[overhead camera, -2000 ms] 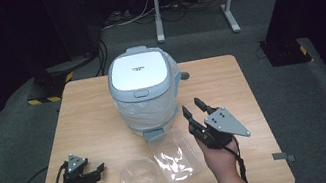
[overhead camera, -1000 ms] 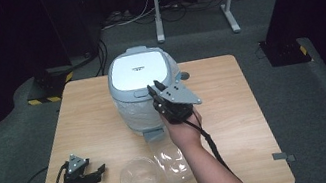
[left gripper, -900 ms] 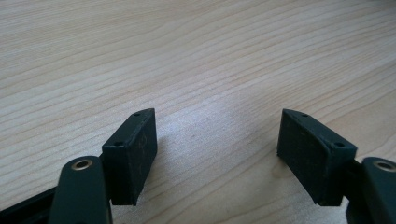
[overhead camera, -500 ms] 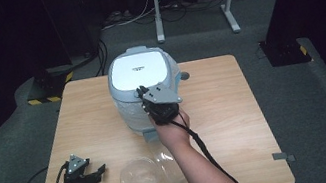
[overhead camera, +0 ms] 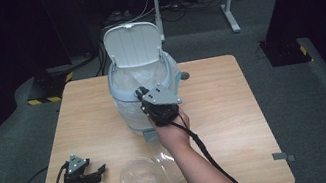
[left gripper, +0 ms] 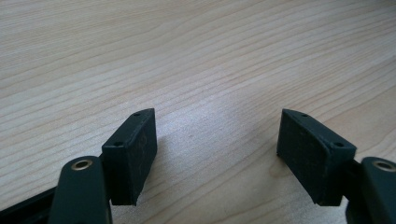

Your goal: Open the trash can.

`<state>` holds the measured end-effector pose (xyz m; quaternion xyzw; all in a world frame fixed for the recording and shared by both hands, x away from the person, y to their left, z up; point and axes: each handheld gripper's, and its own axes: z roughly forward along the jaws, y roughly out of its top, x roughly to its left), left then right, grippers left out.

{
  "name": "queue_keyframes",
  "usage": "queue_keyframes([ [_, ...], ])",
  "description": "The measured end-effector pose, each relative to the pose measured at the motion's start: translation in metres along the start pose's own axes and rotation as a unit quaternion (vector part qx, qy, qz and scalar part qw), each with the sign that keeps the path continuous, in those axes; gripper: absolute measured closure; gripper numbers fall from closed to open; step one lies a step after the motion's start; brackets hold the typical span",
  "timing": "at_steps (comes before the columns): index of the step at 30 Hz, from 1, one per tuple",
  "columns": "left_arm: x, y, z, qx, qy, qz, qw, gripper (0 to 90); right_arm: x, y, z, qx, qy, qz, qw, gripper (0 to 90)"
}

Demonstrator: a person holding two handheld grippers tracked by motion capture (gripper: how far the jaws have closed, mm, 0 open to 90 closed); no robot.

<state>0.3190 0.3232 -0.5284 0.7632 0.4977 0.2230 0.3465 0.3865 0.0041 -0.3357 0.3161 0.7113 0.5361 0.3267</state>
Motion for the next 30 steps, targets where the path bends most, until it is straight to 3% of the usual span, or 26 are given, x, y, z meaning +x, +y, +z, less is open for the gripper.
queue_keyframes([
  [1,0.000,0.000,-0.001,-0.001,0.001,0.000,1.0000,29.7,0.004,0.002,-0.011,-0.012,-0.001,-0.007,0.9999,75.2],
  [3,0.000,-0.001,-0.001,-0.001,0.000,-0.001,1.0000,30.5,0.006,0.001,-0.016,-0.014,-0.001,-0.010,0.9999,73.6],
  [6,-0.003,-0.002,-0.006,0.005,-0.001,0.000,1.0000,35.6,0.015,-0.017,-0.038,-0.003,0.008,-0.003,1.0000,69.6],
  [8,-0.009,-0.003,-0.011,0.003,-0.010,-0.005,0.9999,36.1,0.023,-0.038,-0.049,0.021,0.011,-0.005,0.9997,67.8],
  [12,-0.032,0.002,-0.027,-0.030,-0.019,0.008,0.9993,35.4,0.038,-0.087,-0.073,0.076,0.023,0.018,0.9967,65.9],
  [13,-0.037,0.003,-0.032,-0.037,-0.021,0.010,0.9990,34.8,0.046,-0.110,-0.082,0.103,0.025,0.028,0.9940,65.9],
  [14,-0.043,0.004,-0.036,-0.048,-0.027,0.009,0.9984,34.8,0.046,-0.110,-0.082,0.103,0.025,0.028,0.9940,65.9],
  [15,-0.047,0.005,-0.041,-0.059,-0.030,0.007,0.9978,34.8,0.052,-0.129,-0.089,0.124,0.030,0.032,0.9913,66.1],
  [16,-0.051,0.005,-0.046,-0.067,-0.029,0.004,0.9973,35.0,0.055,-0.136,-0.092,0.132,0.032,0.034,0.9901,66.2],
  [20,-0.065,0.005,-0.061,-0.092,-0.035,-0.002,0.9952,34.6,0.062,-0.152,-0.097,0.144,0.037,0.040,0.9880,66.2],
  [24,-0.079,0.006,-0.067,-0.105,-0.057,-0.013,0.9927,32.2,0.069,-0.160,-0.095,0.149,0.045,0.031,0.9873,65.0],
  [25,-0.086,0.006,-0.067,-0.110,-0.065,-0.012,0.9917,31.4,0.073,-0.160,-0.094,0.149,0.051,0.020,0.9873,64.5],
  [30,-0.095,0.008,-0.062,-0.102,-0.071,-0.004,0.9923,31.2,0.082,-0.163,-0.090,0.163,0.056,0.006,0.9849,63.3],
])
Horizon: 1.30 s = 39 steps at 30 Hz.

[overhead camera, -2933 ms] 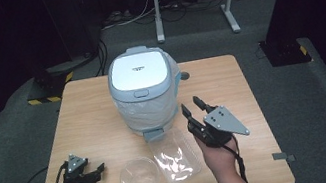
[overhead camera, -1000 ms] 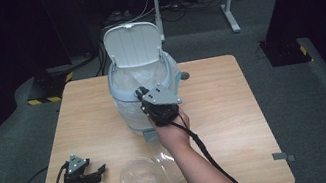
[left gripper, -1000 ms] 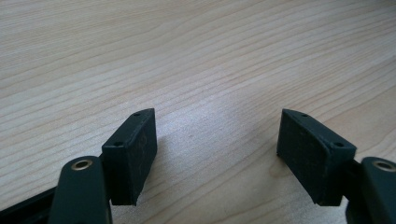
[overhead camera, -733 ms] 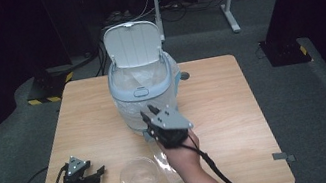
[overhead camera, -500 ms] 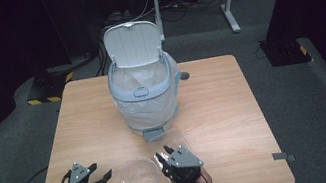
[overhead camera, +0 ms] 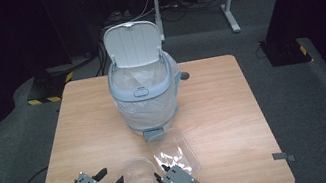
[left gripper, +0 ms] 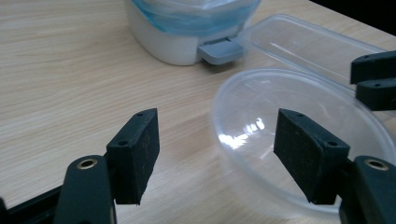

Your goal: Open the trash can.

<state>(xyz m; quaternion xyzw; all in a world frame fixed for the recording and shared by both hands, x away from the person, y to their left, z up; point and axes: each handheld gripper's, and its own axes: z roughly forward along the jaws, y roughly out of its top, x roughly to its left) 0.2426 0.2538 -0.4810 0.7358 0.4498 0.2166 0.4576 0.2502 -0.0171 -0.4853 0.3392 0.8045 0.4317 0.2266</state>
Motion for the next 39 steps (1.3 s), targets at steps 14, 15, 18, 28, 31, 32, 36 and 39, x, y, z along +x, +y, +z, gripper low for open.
queue_keyframes([
  [14,0.025,-0.008,-0.006,0.000,0.042,-0.006,0.9991,34.2,0.031,0.025,0.028,0.013,0.017,0.004,0.9998,61.1],
  [15,0.029,-0.008,-0.006,-0.002,0.045,-0.009,0.9990,34.7,0.035,0.029,0.032,0.005,0.023,0.002,0.9997,62.3],
  [18,0.038,-0.006,-0.003,-0.005,0.053,-0.012,0.9985,35.4,0.039,0.033,0.036,0.006,0.025,-0.001,0.9997,61.5],
  [28,0.042,-0.001,-0.020,-0.025,0.061,-0.030,0.9974,36.3,0.044,0.036,0.032,-0.012,0.057,0.000,0.9983,57.1],
  [31,0.036,-0.005,-0.033,-0.019,0.060,-0.029,0.9976,34.4,0.045,0.034,0.028,-0.013,0.068,0.005,0.9976,53.4],
  [32,0.033,-0.007,-0.037,-0.020,0.059,-0.027,0.9977,32.8,0.046,0.033,0.026,-0.013,0.073,0.006,0.9973,52.3],
  [36,0.023,-0.016,-0.049,-0.019,0.042,-0.021,0.9987,26.2,0.051,0.030,0.027,-0.012,0.084,0.006,0.9963,51.9],
  [39,0.023,-0.020,-0.049,-0.018,0.048,-0.024,0.9984,26.4,0.056,0.029,0.037,-0.008,0.093,0.005,0.9956,53.1],
])
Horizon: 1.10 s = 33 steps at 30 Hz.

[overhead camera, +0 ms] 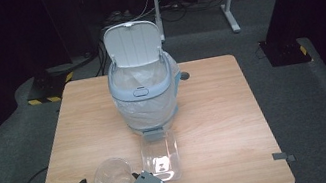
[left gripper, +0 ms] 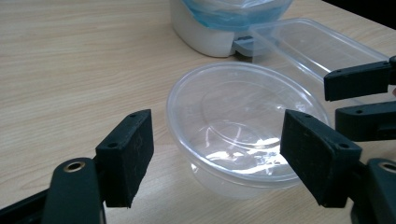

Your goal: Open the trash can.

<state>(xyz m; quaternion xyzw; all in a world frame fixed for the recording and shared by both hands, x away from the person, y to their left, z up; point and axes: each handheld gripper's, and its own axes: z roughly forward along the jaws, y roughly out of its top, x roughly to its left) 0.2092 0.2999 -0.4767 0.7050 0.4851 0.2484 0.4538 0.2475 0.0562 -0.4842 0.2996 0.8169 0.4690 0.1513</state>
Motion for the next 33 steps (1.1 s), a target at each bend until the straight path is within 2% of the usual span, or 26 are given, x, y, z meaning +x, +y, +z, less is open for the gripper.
queue_keyframes([
  [4,0.005,0.000,0.007,0.009,0.006,0.000,0.9999,27.1,0.000,0.003,0.011,0.010,-0.003,0.005,0.9999,54.2],
  [5,0.007,-0.001,0.010,0.012,0.008,0.000,0.9999,27.3,0.000,0.004,0.014,0.012,-0.002,0.009,0.9999,58.2],
  [6,0.010,-0.002,0.014,0.017,0.013,0.000,0.9998,27.5,0.001,0.008,0.019,0.014,0.004,0.012,0.9998,58.4],
  [10,0.012,-0.005,0.017,0.009,0.010,-0.010,0.9999,28.4,0.001,0.013,0.022,0.015,0.010,0.020,0.9996,60.3],
  [16,0.012,-0.003,0.025,-0.001,0.030,0.000,0.9995,30.7,0.000,0.014,0.019,0.014,0.012,0.027,0.9995,57.7],
  [18,0.013,0.000,0.029,0.000,0.032,0.004,0.9995,30.7,-0.002,0.013,0.012,0.003,0.019,0.032,0.9993,56.5],
  [21,0.011,0.003,0.029,0.008,0.038,-0.002,0.9992,30.8,-0.004,0.013,0.004,-0.004,0.016,0.034,0.9993,56.2],
  [24,0.004,0.004,0.020,0.000,0.028,-0.006,0.9996,29.6,-0.011,0.013,-0.012,-0.016,0.002,0.027,0.9995,55.5],
  [25,0.002,0.004,0.018,-0.003,0.024,-0.004,0.9997,28.7,-0.014,0.012,-0.018,-0.019,-0.007,0.022,0.9996,55.4],
  [26,-0.001,0.004,0.016,-0.001,0.022,0.001,0.9998,25.7,-0.023,0.010,-0.027,-0.023,-0.022,0.016,0.9993,55.2],
  [27,-0.004,0.003,0.015,0.000,0.022,0.003,0.9998,25.7,-0.023,0.010,-0.027,-0.023,-0.022,0.016,0.9993,55.2],
  [28,-0.007,0.003,0.014,0.001,0.026,0.007,0.9996,20.1,-0.033,0.007,-0.034,-0.023,-0.039,0.014,0.9989,54.6],
  [29,-0.008,0.002,0.015,0.001,0.033,0.011,0.9994,20.1,-0.033,0.007,-0.034,-0.023,-0.039,0.014,0.9989,54.6],
  [30,-0.009,0.001,0.016,0.003,0.039,0.013,0.9991,17.3,-0.045,0.004,-0.040,-0.024,-0.057,0.016,0.9980,53.7],
  [31,-0.009,0.001,0.019,0.007,0.042,0.009,0.9991,17.3,-0.045,0.004,-0.040,-0.024,-0.057,0.016,0.9980,53.7],
  [33,-0.008,0.001,0.022,0.010,0.042,0.005,0.9990,16.3,-0.058,0.003,-0.048,-0.030,-0.069,0.026,0.9968,52.2],
])
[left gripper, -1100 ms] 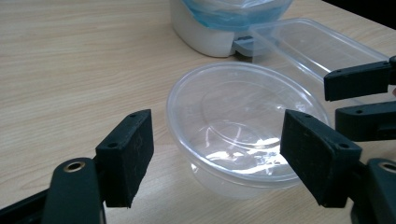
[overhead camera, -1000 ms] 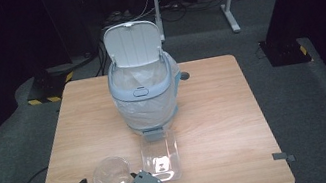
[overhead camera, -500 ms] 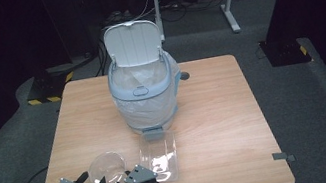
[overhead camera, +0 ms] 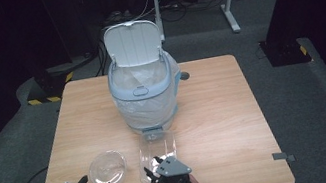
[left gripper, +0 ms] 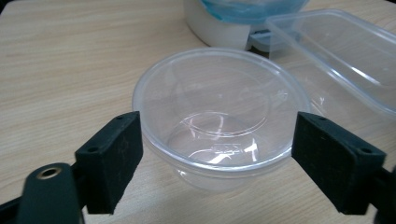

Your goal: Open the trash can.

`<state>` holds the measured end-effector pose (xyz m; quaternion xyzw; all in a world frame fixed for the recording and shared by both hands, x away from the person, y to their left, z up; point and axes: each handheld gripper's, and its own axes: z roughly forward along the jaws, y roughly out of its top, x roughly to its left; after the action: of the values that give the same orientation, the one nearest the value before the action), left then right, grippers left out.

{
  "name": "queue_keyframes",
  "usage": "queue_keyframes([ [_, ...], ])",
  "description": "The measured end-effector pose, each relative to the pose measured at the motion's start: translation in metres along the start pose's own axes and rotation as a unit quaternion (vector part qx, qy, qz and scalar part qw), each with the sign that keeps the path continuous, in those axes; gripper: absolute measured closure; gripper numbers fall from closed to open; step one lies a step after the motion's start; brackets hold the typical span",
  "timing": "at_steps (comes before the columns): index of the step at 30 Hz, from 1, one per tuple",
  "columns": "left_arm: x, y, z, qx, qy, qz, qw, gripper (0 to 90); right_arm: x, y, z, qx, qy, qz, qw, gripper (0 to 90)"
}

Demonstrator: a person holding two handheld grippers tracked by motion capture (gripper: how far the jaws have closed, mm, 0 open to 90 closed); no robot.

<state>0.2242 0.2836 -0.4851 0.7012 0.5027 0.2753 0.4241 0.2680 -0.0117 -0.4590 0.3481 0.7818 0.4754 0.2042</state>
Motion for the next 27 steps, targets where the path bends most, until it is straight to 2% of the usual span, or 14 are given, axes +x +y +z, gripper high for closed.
queue_keyframes([
  [2,0.000,0.001,0.004,-0.001,0.005,0.001,1.0000,16.8,-0.013,0.000,-0.005,-0.003,-0.014,0.002,0.9999,50.6],
  [3,0.000,0.002,0.007,0.000,0.009,0.002,1.0000,17.4,-0.026,0.000,-0.007,0.002,-0.023,0.008,0.9997,49.8],
  [4,0.000,0.003,0.012,0.001,0.016,0.007,0.9998,17.4,-0.033,-0.001,-0.007,0.005,-0.029,0.008,0.9995,49.5],
  [5,0.000,0.003,0.012,0.001,0.016,0.007,0.9998,17.5,-0.033,-0.001,-0.007,0.005,-0.029,0.008,0.9995,49.5],
  [7,0.003,0.006,0.018,0.000,0.024,0.007,0.9997,18.0,-0.045,-0.003,-0.007,0.010,-0.039,0.014,0.9991,49.0],
  [11,0.007,0.012,0.029,-0.004,0.032,0.006,0.9995,19.4,-0.062,-0.011,-0.008,0.006,-0.047,0.041,0.9980,48.6],
  [14,0.007,0.017,0.031,0.006,0.036,0.001,0.9993,19.6,-0.064,-0.013,-0.008,0.008,-0.046,0.044,0.9979,48.6],
  [16,0.002,0.017,0.025,-0.006,0.023,0.000,0.9997,19.7,-0.065,-0.015,-0.008,0.008,-0.047,0.043,0.9979,48.6],
  [20,-0.008,0.015,0.019,-0.005,0.010,0.011,0.9999,16.9,-0.067,-0.017,-0.009,0.006,-0.046,0.051,0.9976,48.7],
  [23,-0.008,0.012,0.022,0.005,0.021,0.026,0.9994,14.7,-0.065,-0.019,-0.009,0.007,-0.044,0.050,0.9977,48.7],
  [26,-0.004,0.012,0.028,0.012,0.029,0.019,0.9993,15.8,-0.064,-0.021,-0.010,0.009,-0.042,0.056,0.9975,48.7],
  [27,-0.002,0.014,0.033,0.011,0.035,0.025,0.9990,16.3,-0.065,-0.021,-0.010,0.010,-0.042,0.056,0.9975,48.7],
])
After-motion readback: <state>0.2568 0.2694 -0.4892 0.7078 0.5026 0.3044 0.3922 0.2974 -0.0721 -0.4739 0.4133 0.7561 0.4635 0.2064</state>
